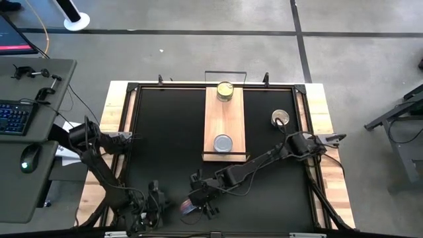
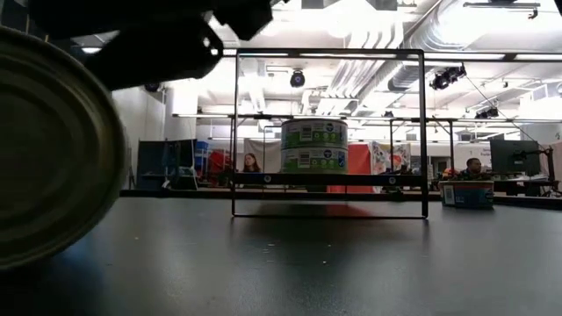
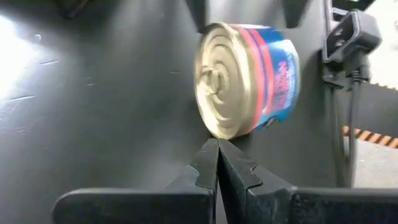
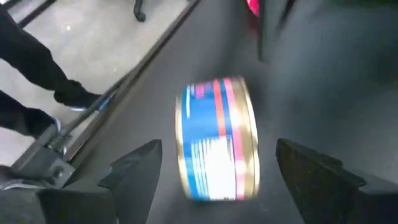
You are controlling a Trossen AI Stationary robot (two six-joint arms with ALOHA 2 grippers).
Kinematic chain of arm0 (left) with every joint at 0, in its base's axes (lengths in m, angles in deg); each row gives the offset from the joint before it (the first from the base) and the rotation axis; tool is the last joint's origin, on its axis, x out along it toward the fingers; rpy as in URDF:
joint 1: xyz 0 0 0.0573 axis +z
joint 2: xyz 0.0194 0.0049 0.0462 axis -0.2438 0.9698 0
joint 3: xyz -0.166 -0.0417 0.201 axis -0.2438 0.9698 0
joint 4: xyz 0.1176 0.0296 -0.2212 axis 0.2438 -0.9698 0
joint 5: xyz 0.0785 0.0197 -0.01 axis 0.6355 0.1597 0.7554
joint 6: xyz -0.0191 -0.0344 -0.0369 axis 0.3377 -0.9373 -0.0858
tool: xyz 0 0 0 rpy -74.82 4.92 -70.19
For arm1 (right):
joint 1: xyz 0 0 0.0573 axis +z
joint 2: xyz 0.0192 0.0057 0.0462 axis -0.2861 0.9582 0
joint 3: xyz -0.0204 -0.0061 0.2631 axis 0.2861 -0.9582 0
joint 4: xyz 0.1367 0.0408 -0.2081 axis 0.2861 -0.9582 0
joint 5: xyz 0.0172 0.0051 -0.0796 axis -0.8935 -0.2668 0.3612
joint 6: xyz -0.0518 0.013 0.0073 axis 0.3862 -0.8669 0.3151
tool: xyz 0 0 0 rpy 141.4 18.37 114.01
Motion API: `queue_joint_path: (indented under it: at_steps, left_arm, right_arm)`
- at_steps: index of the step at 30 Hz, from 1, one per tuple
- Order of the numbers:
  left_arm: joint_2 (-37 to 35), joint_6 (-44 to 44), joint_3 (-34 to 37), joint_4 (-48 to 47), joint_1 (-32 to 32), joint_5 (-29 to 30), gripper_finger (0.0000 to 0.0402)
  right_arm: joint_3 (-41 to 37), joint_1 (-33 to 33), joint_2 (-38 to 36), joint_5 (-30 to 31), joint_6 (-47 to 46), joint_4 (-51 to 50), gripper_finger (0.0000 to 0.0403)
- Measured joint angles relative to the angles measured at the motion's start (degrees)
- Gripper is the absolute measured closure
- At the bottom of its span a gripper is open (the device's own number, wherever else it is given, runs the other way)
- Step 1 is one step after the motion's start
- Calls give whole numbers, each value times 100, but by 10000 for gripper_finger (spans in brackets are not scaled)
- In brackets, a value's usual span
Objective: Stack canned seafood by type on shelf
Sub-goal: Put the blue-pink tuna can on the shelf
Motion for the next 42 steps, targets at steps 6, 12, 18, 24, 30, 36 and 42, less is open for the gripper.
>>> queue_joint_path:
  at_steps: [6,12,18,24,30,36,42]
  left_arm:
    - [-7,-34,5,-76,54,42,401]
    - [-7,-66,5,-175,114,44,402]
    - [-151,11,6,-576,204,25,402]
    - [-1008,23,41,-1652,378,113,402]
    - [-2242,932,301,-1870,499,710,402]
    - [-3152,1567,1163,-908,736,973,401]
    - [-3292,2573,2739,3056,1276,329,401]
  right_arm:
    - [-13,0,187,51,72,28,96]
    - [0,36,227,153,54,21,114]
    - [132,162,121,636,-132,-216,227]
    - [1608,195,56,910,-173,-1718,236]
    - [3215,96,-82,2384,657,-3027,236]
    - [2529,-499,-1045,3444,190,-3291,236]
    - [2496,-1226,-1263,4122,-348,-5066,236]
